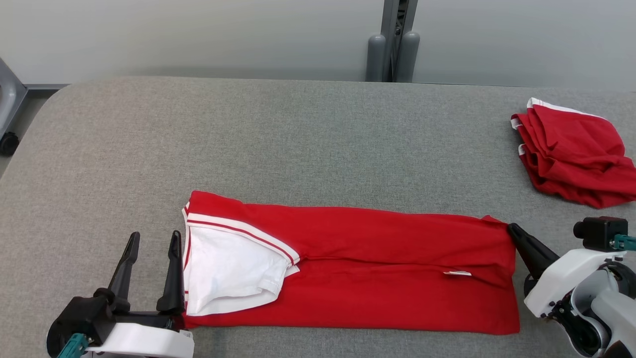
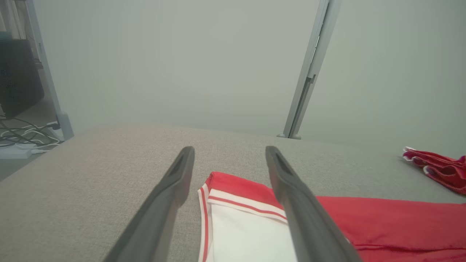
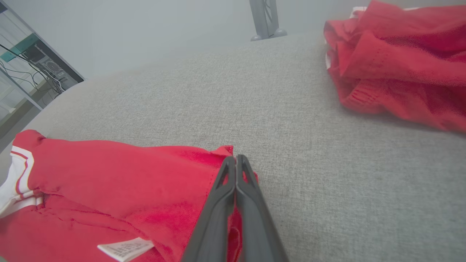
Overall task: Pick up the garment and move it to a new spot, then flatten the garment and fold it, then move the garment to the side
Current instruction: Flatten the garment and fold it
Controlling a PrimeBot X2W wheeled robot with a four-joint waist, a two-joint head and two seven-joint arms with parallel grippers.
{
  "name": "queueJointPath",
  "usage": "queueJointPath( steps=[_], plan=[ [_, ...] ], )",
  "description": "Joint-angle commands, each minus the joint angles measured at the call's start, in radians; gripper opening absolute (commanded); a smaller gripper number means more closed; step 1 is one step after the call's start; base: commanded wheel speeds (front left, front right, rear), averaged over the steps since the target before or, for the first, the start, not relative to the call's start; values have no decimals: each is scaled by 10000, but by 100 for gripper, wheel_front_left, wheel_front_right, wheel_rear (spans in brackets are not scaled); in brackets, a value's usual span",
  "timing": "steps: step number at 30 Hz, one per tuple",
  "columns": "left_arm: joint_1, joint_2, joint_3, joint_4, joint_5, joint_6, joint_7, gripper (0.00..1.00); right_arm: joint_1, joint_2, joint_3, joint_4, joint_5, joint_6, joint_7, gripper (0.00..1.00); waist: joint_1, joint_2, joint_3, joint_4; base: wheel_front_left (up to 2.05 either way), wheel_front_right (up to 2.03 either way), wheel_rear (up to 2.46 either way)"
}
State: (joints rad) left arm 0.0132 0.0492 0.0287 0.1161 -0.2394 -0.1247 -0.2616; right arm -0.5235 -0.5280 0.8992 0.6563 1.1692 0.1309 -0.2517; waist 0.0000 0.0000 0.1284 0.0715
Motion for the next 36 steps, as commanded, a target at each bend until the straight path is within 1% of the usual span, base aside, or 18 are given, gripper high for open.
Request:
queueJointPath(
  steps=[1, 5, 6, 7, 8, 9, 10, 16, 20, 23, 27, 29, 30, 34, 36],
  plan=[
    [-141, 37, -2, 21, -30, 23, -33, 100, -13, -62, 73, 46, -104, -3, -61, 0, 0, 0, -5, 3, 0, 0, 0],
    [-167, 37, -35, 60, -21, 14, -33, 100, -164, -8, 317, 465, -300, -3, 18, 0, 0, 0, -31, 29, 0, 0, 0],
    [-165, 37, -32, 67, -19, 14, -33, 100, -206, 29, 362, 607, -367, -3, 13, 17, 0, 0, -42, 29, 0, 0, 0],
    [-157, 37, -27, 75, -19, 14, -33, 100, -235, 60, 360, 708, -399, -3, -11, 44, 0, 0, -55, 28, 0, 0, 0],
    [-143, 37, -11, 80, -11, 19, -33, 100, -269, 96, 354, 779, -429, -1, -37, 76, 0, 0, -62, 23, 0, 0, 0],
    [-131, 37, 1, 75, -9, 26, -33, 100, -296, 101, 341, 864, -459, -1, -58, 98, 0, 0, -71, 15, 0, 0, 0],
    [-118, 37, 19, 62, -14, 30, -33, 100, -314, 84, 318, 920, -513, -3, -82, 100, 0, 0, -81, 4, 0, 0, 0],
    [-6, 37, 131, -22, 25, 53, -33, 100, -81, 73, -63, 894, -760, -1, -151, 100, 0, 0, -190, -132, 0, 0, 0],
    [92, 37, 184, -77, 101, 88, -33, 100, 242, 128, -963, 471, -1357, -3, -151, 100, 0, 0, -300, -260, 0, 0, 0],
    [170, 39, 272, -125, 182, 157, -33, 100, 636, 224, -1892, 38, -2153, -1, -147, 100, 0, 0, -412, -359, 0, 0, 0],
    [284, 39, 361, -162, 451, 289, -33, 100, 1446, 546, -2964, -431, -3186, -1, -148, 100, 0, 0, -589, -449, 0, 0, 0],
    [375, 37, 390, -155, 529, 308, -33, 100, 1836, 740, -3303, -535, -3599, -3, -148, 100, 0, 0, -687, -475, 0, 0, 0],
    [375, 37, 390, -155, 529, 308, -33, 100, 1836, 740, -3303, -535, -3599, -3, -148, 100, 0, 0, -687, -475, 0, 0, 0],
    [478, 37, 389, -66, 834, 392, -33, 100, 2464, 1132, -3607, -371, -4007, -3, -142, 100, 0, 0, -941, -488, 0, 0, 0],
    [557, 37, 409, -4, 969, 450, -33, 100, 2629, 1247, -3616, -306, -4093, -1, 41, 100, 0, 0, -1019, -487, 0, 0, 0]
  ],
)
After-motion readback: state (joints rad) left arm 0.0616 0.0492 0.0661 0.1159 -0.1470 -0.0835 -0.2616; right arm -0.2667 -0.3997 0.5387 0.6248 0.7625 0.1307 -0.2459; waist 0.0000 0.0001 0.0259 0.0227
